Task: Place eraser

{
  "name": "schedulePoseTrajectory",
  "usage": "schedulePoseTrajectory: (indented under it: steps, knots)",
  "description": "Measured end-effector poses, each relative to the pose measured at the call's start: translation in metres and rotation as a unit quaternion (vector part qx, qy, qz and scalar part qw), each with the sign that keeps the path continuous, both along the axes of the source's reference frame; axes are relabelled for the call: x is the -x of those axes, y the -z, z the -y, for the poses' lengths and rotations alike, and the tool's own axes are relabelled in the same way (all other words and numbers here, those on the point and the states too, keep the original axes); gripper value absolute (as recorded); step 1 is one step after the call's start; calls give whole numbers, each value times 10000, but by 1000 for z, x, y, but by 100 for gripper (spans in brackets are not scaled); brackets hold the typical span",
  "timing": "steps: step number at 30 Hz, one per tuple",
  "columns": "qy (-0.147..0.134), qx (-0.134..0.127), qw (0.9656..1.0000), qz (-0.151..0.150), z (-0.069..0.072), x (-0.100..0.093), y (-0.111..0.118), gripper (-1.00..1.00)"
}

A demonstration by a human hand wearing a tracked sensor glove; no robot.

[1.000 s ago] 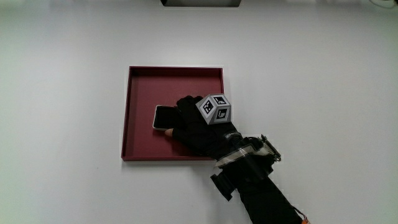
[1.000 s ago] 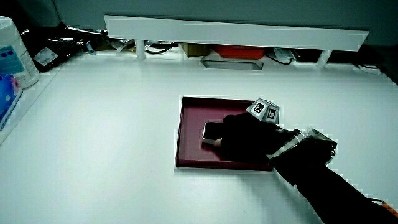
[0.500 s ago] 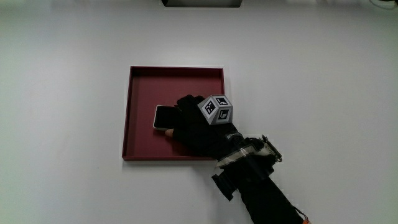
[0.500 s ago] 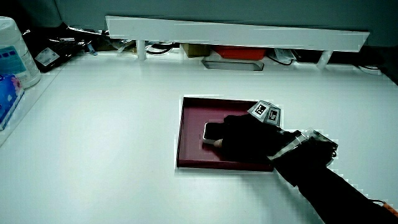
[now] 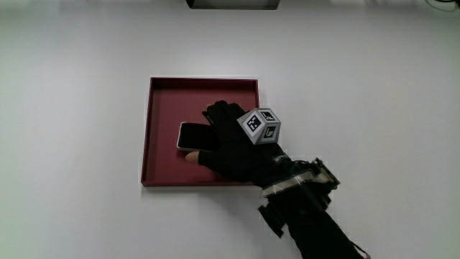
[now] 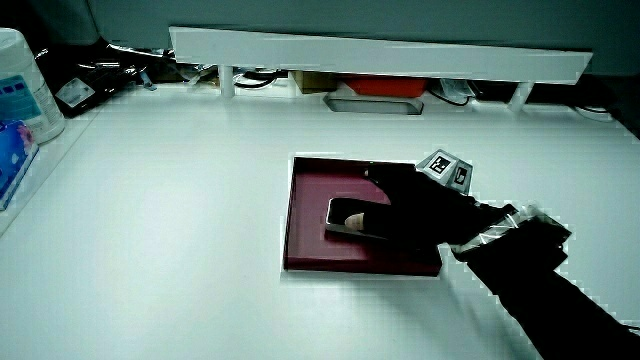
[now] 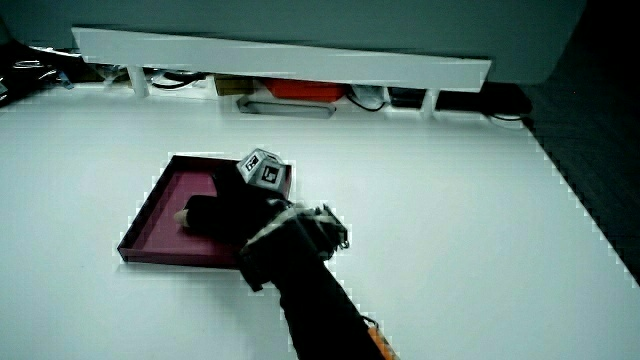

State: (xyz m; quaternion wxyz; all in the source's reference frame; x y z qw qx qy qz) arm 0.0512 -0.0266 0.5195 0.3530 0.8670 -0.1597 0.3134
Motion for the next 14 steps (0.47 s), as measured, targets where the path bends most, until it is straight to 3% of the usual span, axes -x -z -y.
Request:
schedulePoseTrajectory:
  steps: [2,3,7,8,14]
  knots:
    - [144,262,9988,379,-1,-5,6,-100]
    - [150,351,9985,393,-2,-8,12,-100]
    - [153,336,9955,870,-9,-26,36,-100]
    - [53,645,9962,590,-12,-31,48,-100]
    - [31,593,9907,1222,-24,-62,83,-100]
